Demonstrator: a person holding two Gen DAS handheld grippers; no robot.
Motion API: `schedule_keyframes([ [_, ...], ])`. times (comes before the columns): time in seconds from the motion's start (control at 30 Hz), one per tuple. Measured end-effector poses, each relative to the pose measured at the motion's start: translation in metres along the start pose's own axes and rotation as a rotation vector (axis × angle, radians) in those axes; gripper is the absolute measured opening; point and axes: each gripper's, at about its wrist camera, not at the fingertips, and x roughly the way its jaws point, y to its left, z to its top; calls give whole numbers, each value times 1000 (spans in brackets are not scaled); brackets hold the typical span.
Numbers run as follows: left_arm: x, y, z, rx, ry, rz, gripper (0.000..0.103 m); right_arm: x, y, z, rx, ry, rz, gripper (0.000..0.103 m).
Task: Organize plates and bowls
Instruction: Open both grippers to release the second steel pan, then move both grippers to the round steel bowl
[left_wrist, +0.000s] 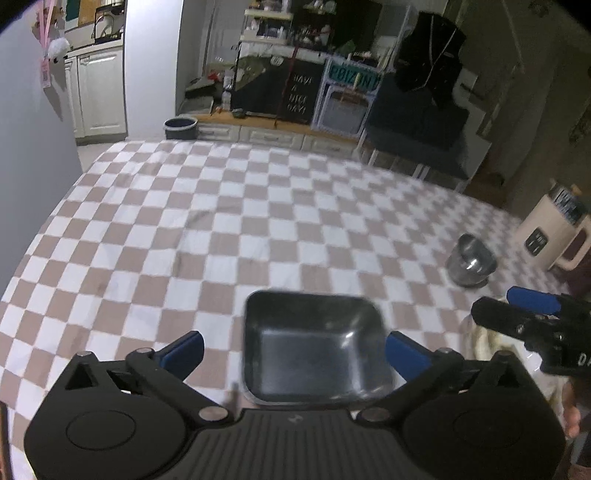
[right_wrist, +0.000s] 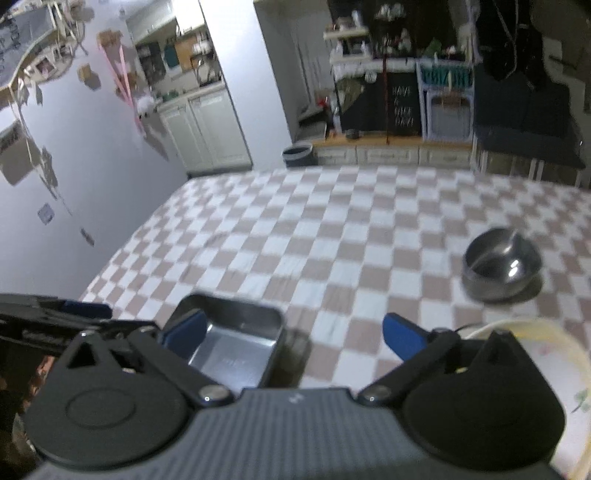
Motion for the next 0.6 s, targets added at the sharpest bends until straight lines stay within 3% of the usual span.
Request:
schedule_keyframes([
  [0.3, -2, -64, 16, 41, -84, -115, 103, -43, -73, 11, 56, -158, -115, 103],
  [0.47, 15, -104, 21, 70, -62, -160, 103, -60, -118, 13, 130, -248, -158, 103],
  [0.6, 33, -129, 26, 46, -32, -174, 103, -65, -149, 17, 145, -230, -198, 103],
])
